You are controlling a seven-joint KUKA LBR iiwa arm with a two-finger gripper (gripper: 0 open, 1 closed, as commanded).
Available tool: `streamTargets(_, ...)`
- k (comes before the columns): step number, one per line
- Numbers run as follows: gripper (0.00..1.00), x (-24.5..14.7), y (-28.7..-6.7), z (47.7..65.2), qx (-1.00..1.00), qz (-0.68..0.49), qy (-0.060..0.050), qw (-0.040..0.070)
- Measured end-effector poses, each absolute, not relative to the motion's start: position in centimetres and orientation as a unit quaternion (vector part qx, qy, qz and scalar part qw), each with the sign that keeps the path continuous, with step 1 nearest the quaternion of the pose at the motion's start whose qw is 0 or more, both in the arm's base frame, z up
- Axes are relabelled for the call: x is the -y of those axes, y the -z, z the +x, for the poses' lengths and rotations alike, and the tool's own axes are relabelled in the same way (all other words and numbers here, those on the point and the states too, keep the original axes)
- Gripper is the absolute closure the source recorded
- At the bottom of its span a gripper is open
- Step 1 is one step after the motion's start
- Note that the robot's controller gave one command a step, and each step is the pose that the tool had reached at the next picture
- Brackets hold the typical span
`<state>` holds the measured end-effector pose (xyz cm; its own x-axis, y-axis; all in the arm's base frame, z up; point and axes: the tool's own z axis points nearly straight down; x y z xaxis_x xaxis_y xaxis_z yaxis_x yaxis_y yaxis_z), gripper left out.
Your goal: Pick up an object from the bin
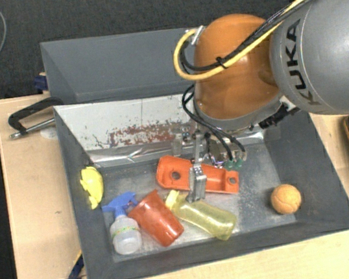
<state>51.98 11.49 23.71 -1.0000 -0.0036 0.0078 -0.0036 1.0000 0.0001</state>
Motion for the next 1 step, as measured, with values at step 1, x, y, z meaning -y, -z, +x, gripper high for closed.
streamTargets(1,0.0,-11.46,-24.01,52.04,1.0,0.001,0.001,0.001)
